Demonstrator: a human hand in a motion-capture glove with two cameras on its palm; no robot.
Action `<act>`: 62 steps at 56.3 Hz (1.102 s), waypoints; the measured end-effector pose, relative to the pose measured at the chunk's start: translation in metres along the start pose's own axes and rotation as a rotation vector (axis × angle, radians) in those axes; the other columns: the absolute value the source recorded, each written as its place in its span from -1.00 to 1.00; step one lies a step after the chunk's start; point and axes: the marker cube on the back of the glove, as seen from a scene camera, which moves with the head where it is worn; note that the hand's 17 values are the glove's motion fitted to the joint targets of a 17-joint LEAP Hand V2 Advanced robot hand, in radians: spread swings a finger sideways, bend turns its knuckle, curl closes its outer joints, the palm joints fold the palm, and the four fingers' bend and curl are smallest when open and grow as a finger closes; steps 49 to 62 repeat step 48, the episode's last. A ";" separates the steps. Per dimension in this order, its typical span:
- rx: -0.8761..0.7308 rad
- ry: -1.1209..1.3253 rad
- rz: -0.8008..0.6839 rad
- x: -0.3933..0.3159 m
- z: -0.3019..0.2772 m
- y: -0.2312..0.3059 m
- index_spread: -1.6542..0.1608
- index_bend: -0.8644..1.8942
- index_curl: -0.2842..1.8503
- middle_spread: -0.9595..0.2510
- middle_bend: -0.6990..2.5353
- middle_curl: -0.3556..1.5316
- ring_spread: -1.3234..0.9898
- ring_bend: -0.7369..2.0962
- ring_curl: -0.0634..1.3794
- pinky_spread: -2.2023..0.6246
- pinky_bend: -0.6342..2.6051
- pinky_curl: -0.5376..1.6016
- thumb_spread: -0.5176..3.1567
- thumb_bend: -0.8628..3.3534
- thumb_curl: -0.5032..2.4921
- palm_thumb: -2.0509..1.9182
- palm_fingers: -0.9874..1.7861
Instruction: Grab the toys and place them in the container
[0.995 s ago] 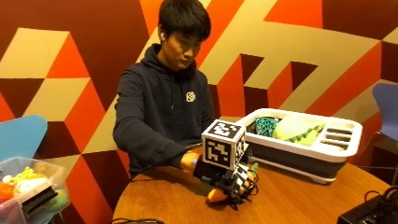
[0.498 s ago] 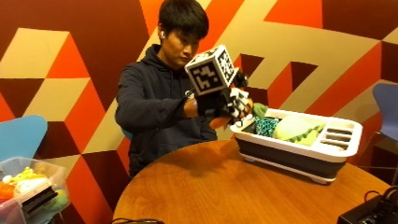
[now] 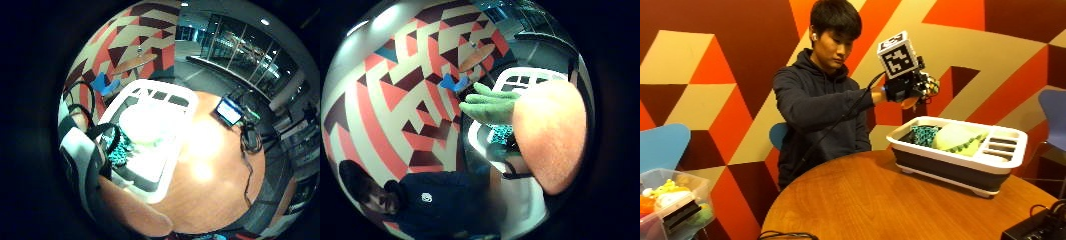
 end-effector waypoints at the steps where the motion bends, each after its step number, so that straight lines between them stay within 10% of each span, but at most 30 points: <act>1: -0.011 -0.003 0.003 -0.001 0.003 0.000 0.49 0.16 0.29 0.28 0.22 0.37 -0.15 0.56 0.10 0.25 0.15 0.14 -0.35 -0.58 -0.02 0.31 0.46; 14: -0.115 -0.006 0.013 0.002 0.009 0.008 0.52 -0.13 0.26 0.31 0.13 0.26 -0.12 0.54 0.01 0.27 0.09 0.08 -0.19 -0.62 -0.09 0.23 0.33; 23: -0.053 -0.133 0.086 0.027 -0.027 0.008 0.55 -0.26 0.12 0.44 -0.16 0.09 -0.06 0.35 -0.12 0.41 0.07 0.04 -0.13 -0.63 -0.24 0.05 -0.29; 62: 0.109 -0.052 0.171 0.103 -0.082 0.106 0.57 -0.20 -0.01 0.50 -0.21 -0.04 -0.01 0.21 -0.34 0.54 -0.09 -0.13 -0.07 -0.61 -0.40 0.02 -0.17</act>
